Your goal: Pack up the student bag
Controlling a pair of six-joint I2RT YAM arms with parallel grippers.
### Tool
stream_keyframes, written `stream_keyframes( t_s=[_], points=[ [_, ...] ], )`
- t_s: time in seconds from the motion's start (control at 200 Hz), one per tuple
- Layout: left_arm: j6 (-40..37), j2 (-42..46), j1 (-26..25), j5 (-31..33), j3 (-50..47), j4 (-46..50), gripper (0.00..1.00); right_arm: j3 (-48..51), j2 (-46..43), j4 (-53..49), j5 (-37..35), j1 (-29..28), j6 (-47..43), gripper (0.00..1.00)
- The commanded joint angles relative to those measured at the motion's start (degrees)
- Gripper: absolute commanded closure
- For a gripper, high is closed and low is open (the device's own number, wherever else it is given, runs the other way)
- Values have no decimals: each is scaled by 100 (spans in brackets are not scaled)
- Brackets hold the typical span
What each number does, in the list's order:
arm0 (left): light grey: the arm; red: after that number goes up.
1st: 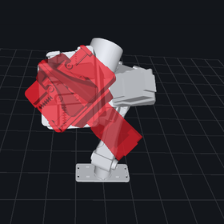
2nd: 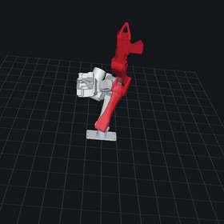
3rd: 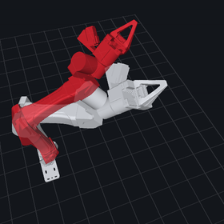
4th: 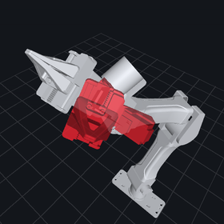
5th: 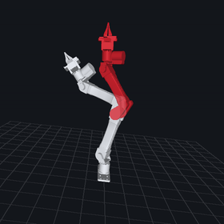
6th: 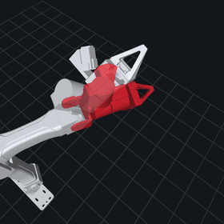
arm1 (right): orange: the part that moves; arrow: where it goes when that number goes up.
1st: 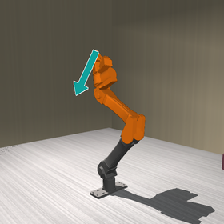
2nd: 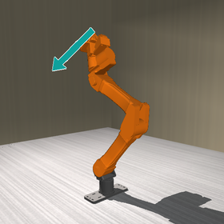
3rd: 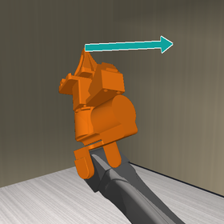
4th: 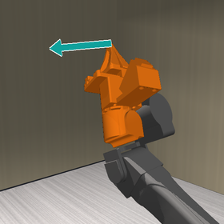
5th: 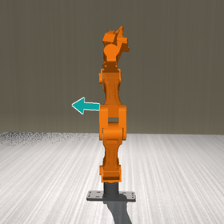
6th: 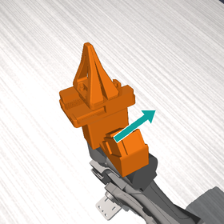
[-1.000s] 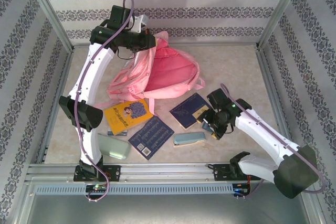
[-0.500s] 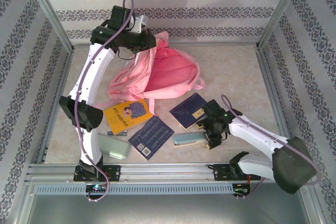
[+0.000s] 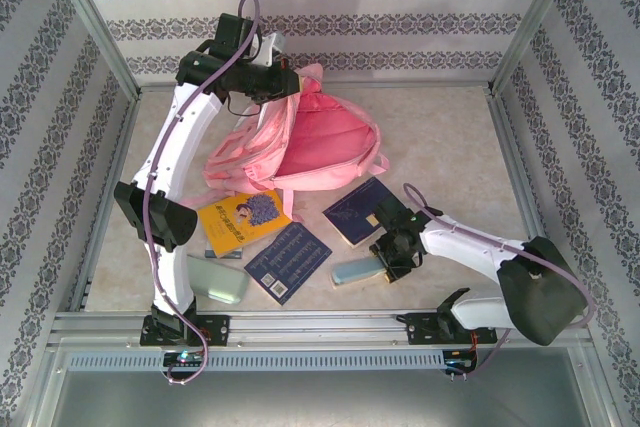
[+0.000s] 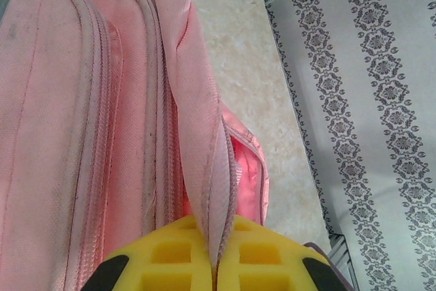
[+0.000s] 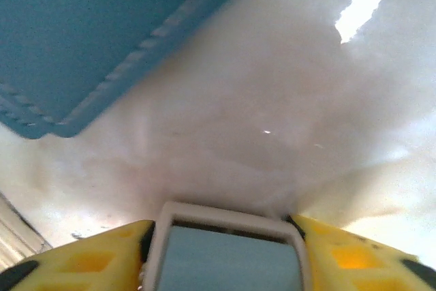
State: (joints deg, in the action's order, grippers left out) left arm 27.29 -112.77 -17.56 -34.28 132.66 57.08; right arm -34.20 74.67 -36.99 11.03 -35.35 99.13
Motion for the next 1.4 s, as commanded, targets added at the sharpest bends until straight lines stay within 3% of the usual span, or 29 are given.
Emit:
stream_keyframes(
  t_s=[0.0, 0.28, 0.39, 0.525, 0.74, 0.964, 1.149, 1.394],
  points=[
    [-29, 245, 2, 5, 93, -355, 100, 0, -149, 244, -248, 103, -60, 58],
    [-12, 166, 5, -135, 179, -451, 100, -241, -1367, 88, -649, 506, -621, 77],
    [-21, 180, 6, -174, 180, -460, 100, -630, -2037, 377, -851, 828, -1458, 88],
    [-36, 223, 4, -241, 147, -473, 100, -1693, -2157, 879, -830, 1180, -2965, 92],
    [-77, 325, 4, -245, 139, -475, 100, -3296, -1045, 1936, -67, 1270, -4205, 96],
    [-27, 362, 7, -407, 145, -579, 100, -4252, 284, 3071, -1039, 944, -4909, 100],
    [57, 405, 5, -481, 189, -682, 100, -4591, 1358, 3667, -1753, 813, -4635, 100],
    [144, 443, 96, -524, 355, -799, 100, -5229, 2718, 3945, -2379, 443, -3512, 100]
  ],
)
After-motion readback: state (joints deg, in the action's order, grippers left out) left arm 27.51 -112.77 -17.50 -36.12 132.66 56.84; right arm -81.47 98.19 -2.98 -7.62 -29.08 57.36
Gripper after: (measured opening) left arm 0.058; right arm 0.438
